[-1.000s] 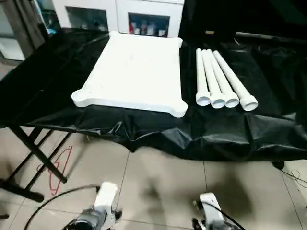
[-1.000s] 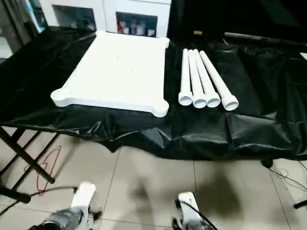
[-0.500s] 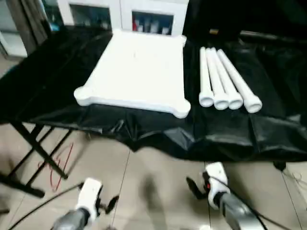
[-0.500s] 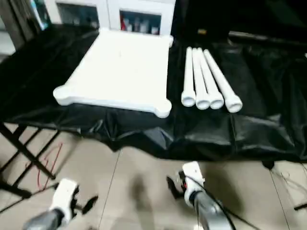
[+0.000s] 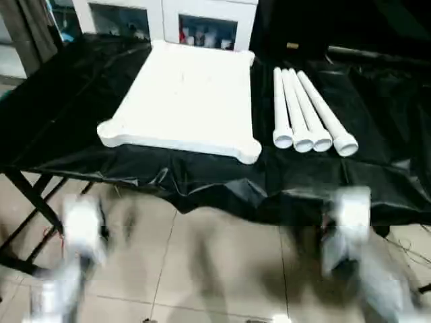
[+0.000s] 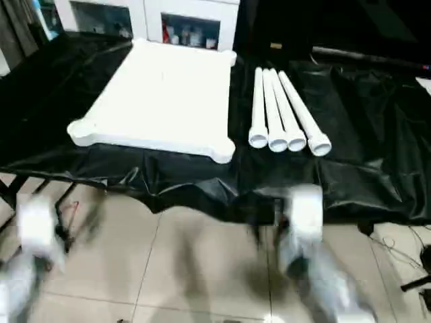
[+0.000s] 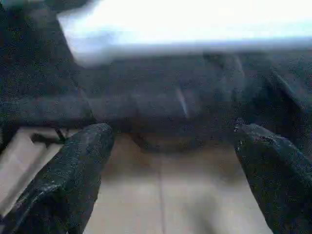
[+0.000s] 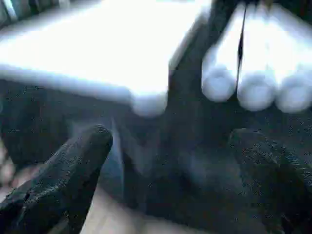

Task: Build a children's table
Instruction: Move to table

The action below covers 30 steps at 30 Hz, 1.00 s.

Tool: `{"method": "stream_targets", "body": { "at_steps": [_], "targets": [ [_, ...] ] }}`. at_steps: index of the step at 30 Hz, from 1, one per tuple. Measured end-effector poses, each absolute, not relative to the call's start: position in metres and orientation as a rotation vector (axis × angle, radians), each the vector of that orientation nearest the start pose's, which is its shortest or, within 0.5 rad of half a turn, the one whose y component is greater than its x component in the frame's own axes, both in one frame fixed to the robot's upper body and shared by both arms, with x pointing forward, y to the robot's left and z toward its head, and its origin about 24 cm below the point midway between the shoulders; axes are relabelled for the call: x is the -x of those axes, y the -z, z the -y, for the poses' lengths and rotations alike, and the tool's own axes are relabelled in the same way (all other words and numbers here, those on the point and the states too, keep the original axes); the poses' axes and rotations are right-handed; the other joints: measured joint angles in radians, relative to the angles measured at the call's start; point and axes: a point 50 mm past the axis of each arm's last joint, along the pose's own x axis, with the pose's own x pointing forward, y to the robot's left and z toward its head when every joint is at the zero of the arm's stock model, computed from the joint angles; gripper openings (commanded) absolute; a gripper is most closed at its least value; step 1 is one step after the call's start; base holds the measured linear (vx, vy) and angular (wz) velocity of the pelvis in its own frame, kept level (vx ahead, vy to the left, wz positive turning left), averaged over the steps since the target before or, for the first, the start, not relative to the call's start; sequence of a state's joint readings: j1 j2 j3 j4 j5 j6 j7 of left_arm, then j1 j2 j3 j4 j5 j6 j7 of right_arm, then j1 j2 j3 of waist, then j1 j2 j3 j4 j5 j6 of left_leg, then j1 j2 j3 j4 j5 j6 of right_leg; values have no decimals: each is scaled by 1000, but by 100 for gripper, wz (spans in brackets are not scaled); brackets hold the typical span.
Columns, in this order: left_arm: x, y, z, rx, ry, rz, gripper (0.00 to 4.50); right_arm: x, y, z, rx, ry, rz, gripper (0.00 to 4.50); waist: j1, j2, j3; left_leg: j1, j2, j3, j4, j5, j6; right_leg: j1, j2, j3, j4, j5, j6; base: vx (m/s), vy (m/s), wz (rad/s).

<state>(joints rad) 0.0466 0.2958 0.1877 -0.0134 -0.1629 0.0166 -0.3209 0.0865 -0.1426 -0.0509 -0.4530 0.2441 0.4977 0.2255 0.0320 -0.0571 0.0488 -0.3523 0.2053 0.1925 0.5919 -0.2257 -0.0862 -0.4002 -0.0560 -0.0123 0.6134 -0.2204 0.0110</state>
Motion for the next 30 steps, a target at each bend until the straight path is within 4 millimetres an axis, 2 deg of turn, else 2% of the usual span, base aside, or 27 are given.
{"method": "stream_targets", "body": {
  "at_steps": [1, 3, 8, 12, 15, 16, 18, 19, 21, 24, 26, 29, 30],
  "targets": [
    [-246, -71, -230, -124, 150, 35, 450, -234, -94, 161, -88, -256, -70, 437, 0, 1, -2, 1, 0, 0, 0, 0, 0, 1, 0, 0, -1, 0, 0, 0, 0, 0],
    [-247, -82, -221, -102, 172, 81, 450, -239, -101, 159, -75, -240, -27, 437, 1, 3, -3, 1, -1, 1, 0, 0, -1, 2, 0, 1, -1, 0, 0, 0, 0, 0],
    [-240, -70, -206, 40, 213, -41, 450, -254, -100, 164, -90, -169, -21, 437, 2, 10, 0, 1, 1, 1, 0, 2, -5, 0, 1, 0, 2, 0, 0, 0, 0, 0],
    [-249, -83, -204, 29, 171, -35, 450, -266, -97, 162, -118, -172, -38, 437, 3, 18, 5, 2, 1, -1, 0, 6, -4, 1, 2, 0, 4, 4, -2, 0, 0, 0],
    [-256, -96, -199, 39, 173, -12, 450, -270, -91, 162, -122, -174, -61, 437, 8, 35, 4, 2, 1, -2, 3, 8, -5, 3, 1, -1, 3, 7, -3, 0, 0, 0],
    [-259, -96, -197, 49, 166, -25, 450, -271, -87, 165, -118, -173, -69, 437, 9, 52, 3, 1, 1, -3, 6, 7, -4, 4, 1, -1, 3, 9, -2, 0, 0, 0],
    [-265, -100, -191, 60, 175, -25, 450, -274, -81, 176, -92, -156, -99, 437, 10, 67, 5, 0, -2, -2, 8, 7, -3, 4, -2, 0, 3, 10, 0, 0, 0, 0],
    [-268, -104, -186, 59, 195, -15, 450, -275, -78, 184, -83, -135, -115, 437, 12, 69, 5, 0, -2, -2, 8, 7, -3, 4, -1, 0, 5, 10, 0, 0, 0, 0],
    [-275, -111, -178, 68, 223, -2, 450, -279, -82, 192, -69, -112, -105, 437, 12, 69, 6, 0, -1, -3, 9, 10, -3, 2, -1, 0, 9, 10, -1, 0, 0, 0],
    [-283, -112, -167, 95, 259, -4, 450, -285, -95, 199, -70, -70, -50, 437, 1, 69, 4, -1, -1, -3, 9, 11, -4, 2, 0, 1, 12, 10, -1, 0, 0, 0],
    [-285, -106, -168, 100, 259, -26, 450, -283, -91, 200, -87, -53, -58, 437, -3, 68, 4, -2, 0, -7, 9, 11, -4, 1, 2, 0, 13, 9, -3, 0, 0, 0],
    [-284, -104, -170, 99, 251, -41, 450, -277, -80, 197, -99, -52, -95, 437, 1, 66, 5, -6, 0, -10, 10, 11, -4, -2, 3, -1, 13, 9, -3, 0, 0, 0],
    [-284, -105, -172, 95, 247, -37, 450, -278, -79, 193, -107, -61, -99, 437, 0, 57, 6, -7, -1, -9, 9, 12, -3, -2, 3, 0, 15, 9, -3, 0, 0, 0]
  ]
}}
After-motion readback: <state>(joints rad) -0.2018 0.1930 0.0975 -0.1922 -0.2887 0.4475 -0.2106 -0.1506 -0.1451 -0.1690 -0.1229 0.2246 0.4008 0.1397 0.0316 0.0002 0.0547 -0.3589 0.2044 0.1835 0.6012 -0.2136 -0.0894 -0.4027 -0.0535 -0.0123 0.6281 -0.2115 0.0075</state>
